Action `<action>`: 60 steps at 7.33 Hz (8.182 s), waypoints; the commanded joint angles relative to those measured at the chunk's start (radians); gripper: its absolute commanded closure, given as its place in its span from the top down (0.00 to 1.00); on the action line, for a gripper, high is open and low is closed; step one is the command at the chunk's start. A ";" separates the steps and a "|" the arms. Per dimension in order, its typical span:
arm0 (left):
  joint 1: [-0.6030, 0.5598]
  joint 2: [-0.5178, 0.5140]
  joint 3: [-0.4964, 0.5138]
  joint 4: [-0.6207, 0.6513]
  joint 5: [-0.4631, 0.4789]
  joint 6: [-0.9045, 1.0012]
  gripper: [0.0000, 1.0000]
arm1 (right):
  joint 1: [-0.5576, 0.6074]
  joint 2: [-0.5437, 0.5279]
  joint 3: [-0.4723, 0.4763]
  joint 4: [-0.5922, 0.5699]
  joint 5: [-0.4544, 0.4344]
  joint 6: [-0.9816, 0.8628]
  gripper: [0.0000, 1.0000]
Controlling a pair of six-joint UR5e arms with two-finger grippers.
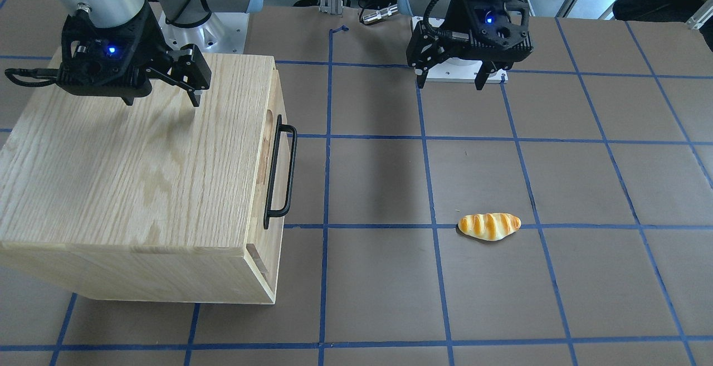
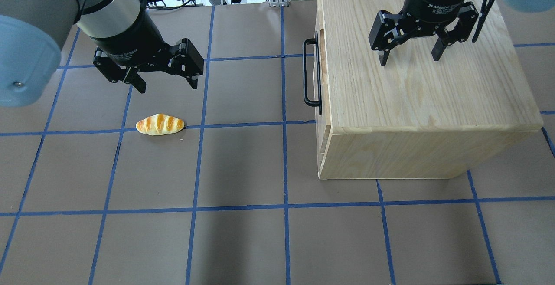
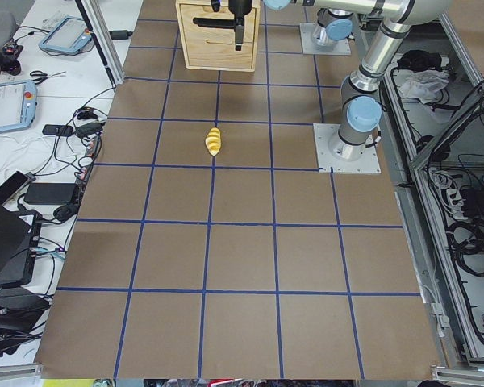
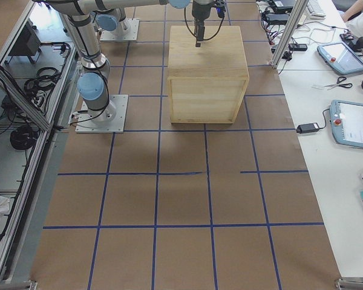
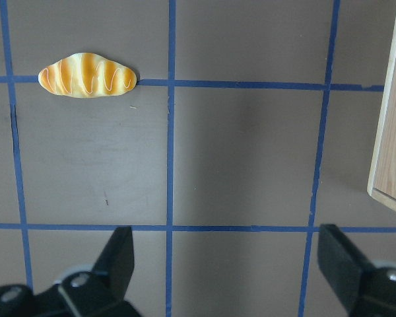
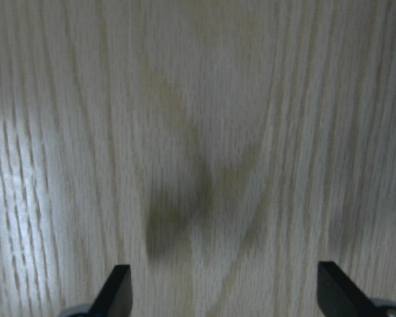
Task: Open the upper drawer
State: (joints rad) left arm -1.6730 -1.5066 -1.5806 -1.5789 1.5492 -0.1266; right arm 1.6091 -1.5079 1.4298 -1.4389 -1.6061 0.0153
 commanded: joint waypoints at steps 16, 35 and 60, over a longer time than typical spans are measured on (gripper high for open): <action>-0.189 -0.265 0.063 0.235 -0.188 -0.103 1.00 | 0.000 0.000 0.000 0.000 0.000 0.000 1.00; 0.044 -0.273 0.016 0.201 -0.175 0.177 1.00 | 0.000 0.000 0.000 0.000 0.000 0.000 1.00; 0.161 -0.120 0.068 -0.008 -0.155 0.209 1.00 | 0.000 0.000 0.000 0.000 0.000 0.000 1.00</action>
State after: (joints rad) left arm -1.5116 -1.6905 -1.5428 -1.4901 1.3763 0.0887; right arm 1.6091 -1.5080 1.4297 -1.4389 -1.6061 0.0153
